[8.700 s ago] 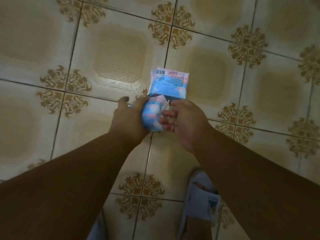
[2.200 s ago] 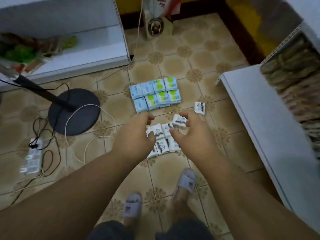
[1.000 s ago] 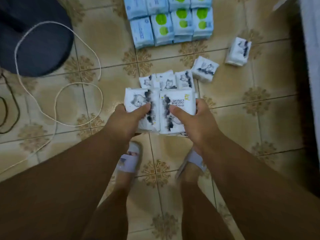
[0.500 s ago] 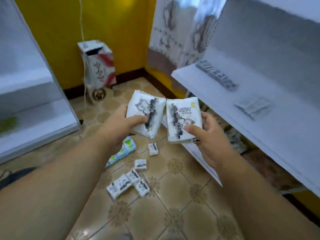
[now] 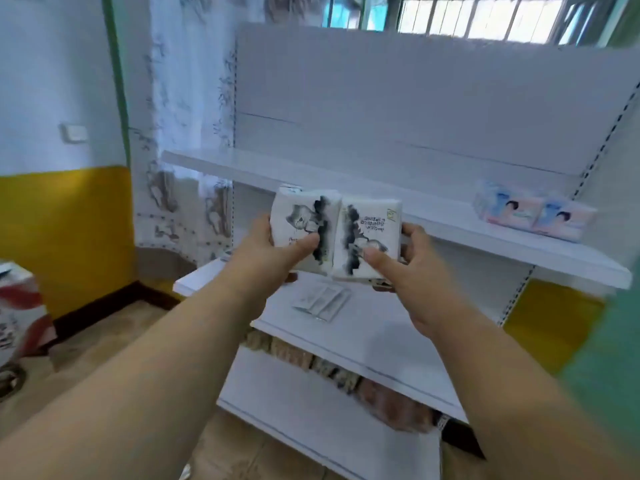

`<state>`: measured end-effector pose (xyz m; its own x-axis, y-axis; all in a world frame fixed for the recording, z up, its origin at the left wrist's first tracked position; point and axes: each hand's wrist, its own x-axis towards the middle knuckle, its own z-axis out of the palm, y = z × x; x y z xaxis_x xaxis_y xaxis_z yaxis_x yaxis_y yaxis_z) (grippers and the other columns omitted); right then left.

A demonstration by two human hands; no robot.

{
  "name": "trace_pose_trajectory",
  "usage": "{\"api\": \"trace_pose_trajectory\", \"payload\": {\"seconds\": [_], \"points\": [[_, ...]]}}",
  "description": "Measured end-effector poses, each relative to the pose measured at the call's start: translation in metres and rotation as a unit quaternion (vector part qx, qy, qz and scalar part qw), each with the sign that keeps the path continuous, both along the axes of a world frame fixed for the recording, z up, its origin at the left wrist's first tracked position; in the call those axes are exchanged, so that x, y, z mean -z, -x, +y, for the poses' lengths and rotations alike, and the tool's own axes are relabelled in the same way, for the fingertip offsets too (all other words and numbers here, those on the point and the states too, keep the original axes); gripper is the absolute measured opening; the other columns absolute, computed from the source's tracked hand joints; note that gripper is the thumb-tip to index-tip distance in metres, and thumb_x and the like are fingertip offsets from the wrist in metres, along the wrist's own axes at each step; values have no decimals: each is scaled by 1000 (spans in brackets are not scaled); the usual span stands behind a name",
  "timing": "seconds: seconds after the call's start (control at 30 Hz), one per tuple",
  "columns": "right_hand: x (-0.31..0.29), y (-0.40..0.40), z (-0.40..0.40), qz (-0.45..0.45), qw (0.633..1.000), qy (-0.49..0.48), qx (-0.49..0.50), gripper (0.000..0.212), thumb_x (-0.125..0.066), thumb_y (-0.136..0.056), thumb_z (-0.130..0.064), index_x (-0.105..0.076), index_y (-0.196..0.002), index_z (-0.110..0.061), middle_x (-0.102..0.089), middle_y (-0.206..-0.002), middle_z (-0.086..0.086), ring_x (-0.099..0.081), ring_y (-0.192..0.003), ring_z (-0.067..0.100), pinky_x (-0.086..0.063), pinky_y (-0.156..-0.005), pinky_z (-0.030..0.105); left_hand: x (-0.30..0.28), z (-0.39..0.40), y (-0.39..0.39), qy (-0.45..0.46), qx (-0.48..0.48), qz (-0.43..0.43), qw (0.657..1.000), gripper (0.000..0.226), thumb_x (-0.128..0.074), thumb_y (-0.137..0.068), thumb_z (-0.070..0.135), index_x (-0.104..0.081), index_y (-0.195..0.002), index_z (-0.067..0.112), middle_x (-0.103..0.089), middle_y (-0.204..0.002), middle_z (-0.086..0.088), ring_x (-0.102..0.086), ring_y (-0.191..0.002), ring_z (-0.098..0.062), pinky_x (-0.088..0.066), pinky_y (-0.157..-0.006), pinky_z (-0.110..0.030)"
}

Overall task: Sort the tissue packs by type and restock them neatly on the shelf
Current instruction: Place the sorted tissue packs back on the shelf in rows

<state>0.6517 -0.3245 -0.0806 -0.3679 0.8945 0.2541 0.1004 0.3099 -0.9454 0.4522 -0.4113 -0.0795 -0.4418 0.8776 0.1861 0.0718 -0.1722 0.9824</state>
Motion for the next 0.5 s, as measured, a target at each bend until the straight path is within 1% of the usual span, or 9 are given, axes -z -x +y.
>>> {"api": "trace_pose_trajectory", "payload": {"seconds": [0.03, 0.07, 0.1, 0.13, 0.2, 0.27, 0.43, 0.5], "points": [[-4, -9, 8, -3, 1000, -7, 22, 82, -80, -56, -63, -44, -126, -39, -67, -117, -2, -68, -101, 20, -58, -81, 48, -5, 12, -12, -5, 1, -9, 1000, 42, -78, -83, 31, -55, -118, 30, -69, -111, 3, -68, -100, -19, -58, -86, -46], [-9, -16, 16, -6, 999, -13, 39, 84, -78, -53, -67, -44, -124, -40, -67, -115, -3, -68, -101, 21, -58, -82, 51, -10, 25, -20, -7, 7, -11, 1000, 39, -77, -84, 29, -55, -117, 30, -69, -110, 2, -68, -100, -20, -58, -87, -47], [-14, -22, 25, -8, 998, -21, 52, 83, -78, -52, -67, -44, -123, -40, -67, -114, -3, -68, -99, 21, -58, -82, 53, -15, 37, -25, -7, 16, -5, 1000, 38, -75, -85, 27, -56, -117, 30, -69, -110, 1, -68, -100, -21, -57, -88, -48], [-20, -27, 34, -10, 998, -29, 63, 79, -79, -56, -64, -44, -123, -40, -67, -113, -3, -68, -98, 21, -58, -82, 53, -21, 49, -27, -8, 27, 4, 1000, 36, -74, -87, 25, -56, -118, 29, -70, -110, 0, -68, -100, -22, -57, -89, -48], [-31, -34, 56, -16, 995, -54, 85, 64, -80, -72, -49, -45, -124, -37, -66, -110, -4, -66, -97, 17, -57, -84, 47, -35, 74, -28, -14, 41, 23, 999, 34, -73, -88, 21, -55, -116, 29, -69, -108, -2, -68, -99, -23, -57, -89, -45], [-42, -35, 80, -30, 991, -84, 103, 56, -78, -81, -40, -44, -125, -36, -64, -109, -6, -64, -95, 14, -56, -81, 39, -49, 102, -23, -21, 49, 47, 997, 35, -73, -88, 19, -55, -116, 27, -68, -108, -2, -68, -98, -23, -58, -86, -42], [-64, -17, 154, -47, 983, -114, 139, 51, -74, -86, -33, -42, -125, -36, -62, -106, -12, -62, -93, 9, -51, -73, 29, -77, 192, 5, -27, 73, 111, 991, 40, -76, -85, 18, -55, -118, 26, -68, -109, -3, -68, -98, -24, -58, -86, -46], [-72, -13, 183, -73, 976, -129, 161, 51, -75, -85, -32, -43, -125, -36, -61, -106, -13, -61, -91, 6, -48, -71, 26, -84, 228, 17, -30, 84, 147, 985, 42, -77, -82, 19, -55, -118, 26, -68, -107, -2, -67, -98, -24, -57, -87, -47]]}}
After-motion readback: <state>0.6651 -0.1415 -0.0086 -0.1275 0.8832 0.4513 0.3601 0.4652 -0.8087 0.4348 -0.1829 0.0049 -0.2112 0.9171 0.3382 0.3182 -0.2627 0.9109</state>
